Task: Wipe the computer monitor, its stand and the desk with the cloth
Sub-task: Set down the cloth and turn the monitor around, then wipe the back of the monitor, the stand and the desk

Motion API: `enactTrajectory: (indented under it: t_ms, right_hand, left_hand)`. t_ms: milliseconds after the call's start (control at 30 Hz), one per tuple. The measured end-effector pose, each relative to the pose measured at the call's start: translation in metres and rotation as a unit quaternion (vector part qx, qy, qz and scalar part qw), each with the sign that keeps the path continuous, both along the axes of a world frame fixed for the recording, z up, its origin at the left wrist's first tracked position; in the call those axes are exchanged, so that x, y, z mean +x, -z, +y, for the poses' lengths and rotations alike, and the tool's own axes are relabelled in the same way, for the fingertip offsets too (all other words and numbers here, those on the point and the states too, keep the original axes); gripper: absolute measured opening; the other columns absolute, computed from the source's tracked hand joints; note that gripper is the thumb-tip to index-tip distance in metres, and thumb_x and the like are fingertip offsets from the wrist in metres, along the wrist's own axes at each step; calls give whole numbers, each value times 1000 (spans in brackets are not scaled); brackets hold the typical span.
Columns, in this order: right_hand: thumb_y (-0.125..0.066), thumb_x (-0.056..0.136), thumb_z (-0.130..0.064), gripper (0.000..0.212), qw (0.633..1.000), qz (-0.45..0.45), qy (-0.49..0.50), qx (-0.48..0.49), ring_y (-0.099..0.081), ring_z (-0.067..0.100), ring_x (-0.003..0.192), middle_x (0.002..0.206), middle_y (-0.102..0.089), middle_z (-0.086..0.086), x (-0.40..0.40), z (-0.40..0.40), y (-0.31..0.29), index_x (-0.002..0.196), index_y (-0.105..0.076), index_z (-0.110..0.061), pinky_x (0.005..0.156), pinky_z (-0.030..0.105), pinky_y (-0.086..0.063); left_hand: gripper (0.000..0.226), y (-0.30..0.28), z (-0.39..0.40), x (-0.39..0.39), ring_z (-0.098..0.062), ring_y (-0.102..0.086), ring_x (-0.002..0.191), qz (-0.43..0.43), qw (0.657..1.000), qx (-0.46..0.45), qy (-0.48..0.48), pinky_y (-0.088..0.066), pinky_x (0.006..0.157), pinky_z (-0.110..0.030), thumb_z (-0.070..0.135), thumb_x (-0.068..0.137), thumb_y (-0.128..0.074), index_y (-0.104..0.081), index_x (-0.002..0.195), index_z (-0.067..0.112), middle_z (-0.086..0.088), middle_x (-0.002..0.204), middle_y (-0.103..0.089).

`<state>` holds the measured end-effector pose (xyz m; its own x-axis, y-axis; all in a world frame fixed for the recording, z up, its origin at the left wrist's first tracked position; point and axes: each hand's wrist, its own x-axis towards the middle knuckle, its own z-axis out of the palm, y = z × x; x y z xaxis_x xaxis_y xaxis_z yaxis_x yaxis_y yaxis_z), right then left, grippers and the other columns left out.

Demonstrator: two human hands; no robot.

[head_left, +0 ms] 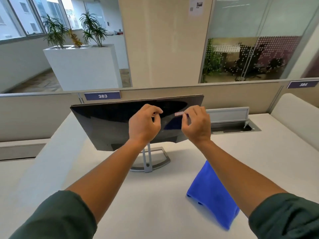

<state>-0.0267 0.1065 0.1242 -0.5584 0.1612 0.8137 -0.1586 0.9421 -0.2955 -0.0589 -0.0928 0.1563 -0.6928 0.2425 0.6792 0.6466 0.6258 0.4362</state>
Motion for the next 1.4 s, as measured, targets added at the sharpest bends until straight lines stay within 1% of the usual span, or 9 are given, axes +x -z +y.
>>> enactTrajectory:
  t_ms: [100, 233, 467, 700, 800, 900, 1000, 1067, 1400]
  right_hand:
    - [-53, 88, -18, 12, 999, -27, 28, -21, -48, 15, 78, 85, -60, 4, 26, 17, 31, 87, -62, -11, 66, 22, -33]
    - [-62, 85, -17, 8, 993, -90, 55, -49, -53, 18, 77, 85, -62, 5, 57, 40, 70, 86, -65, -9, 63, 28, -45]
    - [-63, 88, -24, 11, 964, -219, 65, -134, -55, 13, 80, 94, -60, -1, 95, 78, 128, 92, -62, -14, 60, 21, -47]
    - [-55, 93, -40, 39, 842, -510, 51, -171, -55, 16, 107, 123, -53, -3, 105, 119, 180, 124, -52, -18, 85, 31, -48]
    - [-51, 93, -48, 55, 763, -615, 19, -198, -54, 20, 116, 126, -56, 0, 103, 129, 195, 136, -43, -16, 93, 32, -44]
    - [-53, 91, -53, 38, 757, -615, 1, -221, -56, 16, 83, 86, -54, -5, 100, 133, 205, 100, -50, -17, 76, 31, -45]
    - [-60, 87, -53, 39, 735, -616, -42, -279, -49, 13, 69, 79, -52, -3, 96, 139, 205, 90, -48, -16, 68, 27, -41]
    - [-66, 80, -56, 45, 710, -624, -88, -315, -51, 13, 67, 80, -54, 0, 93, 143, 200, 89, -48, -16, 63, 25, -44]
    - [-72, 77, -55, 44, 737, -574, -177, -309, -61, 9, 79, 90, -57, -11, 78, 103, 174, 102, -45, -30, 60, 20, -51]
  left_hand:
    - [17, 36, 30, 12, -6, -62, 82, -74, 997, -12, 30, -52, 70, -15, 24, 94, -60, -70, 107, 30, 12, 105, -68]
    - [18, 87, 68, 22, -7, -62, 86, -200, 977, -72, 19, -50, 73, -18, 30, 95, -57, -70, 107, 33, 10, 108, -70]
    - [26, 170, 123, 46, -11, -61, 102, -459, 874, -143, 67, -54, 93, -32, 33, 92, -63, -64, 118, 30, 6, 121, -66]
    - [53, 211, 164, 60, -22, -60, 110, -629, 774, -37, 62, -51, 95, -34, 34, 93, -63, -46, 141, 16, -5, 129, -58]
    - [63, 220, 179, 62, -23, -54, 121, -653, 755, -42, 40, -43, 99, -31, 38, 96, -57, -33, 150, 14, -6, 139, -53]
    - [60, 225, 191, 61, -24, -56, 118, -678, 731, -65, 38, -45, 99, -35, 41, 97, -55, -39, 146, 10, -7, 136, -53]
    - [26, 225, 199, 61, -14, -54, 76, -713, 696, -55, 65, -48, 69, -29, 32, 97, -53, -66, 102, 10, -2, 92, -60]
    - [18, 221, 199, 60, -11, -48, 69, -720, 688, -48, 75, -40, 61, -22, 26, 93, -53, -61, 83, 14, 1, 82, -57]
    - [30, 187, 152, 55, -23, -63, 104, -700, 707, 54, 86, -52, 96, -41, 30, 88, -55, -68, 111, 17, -7, 114, -68]
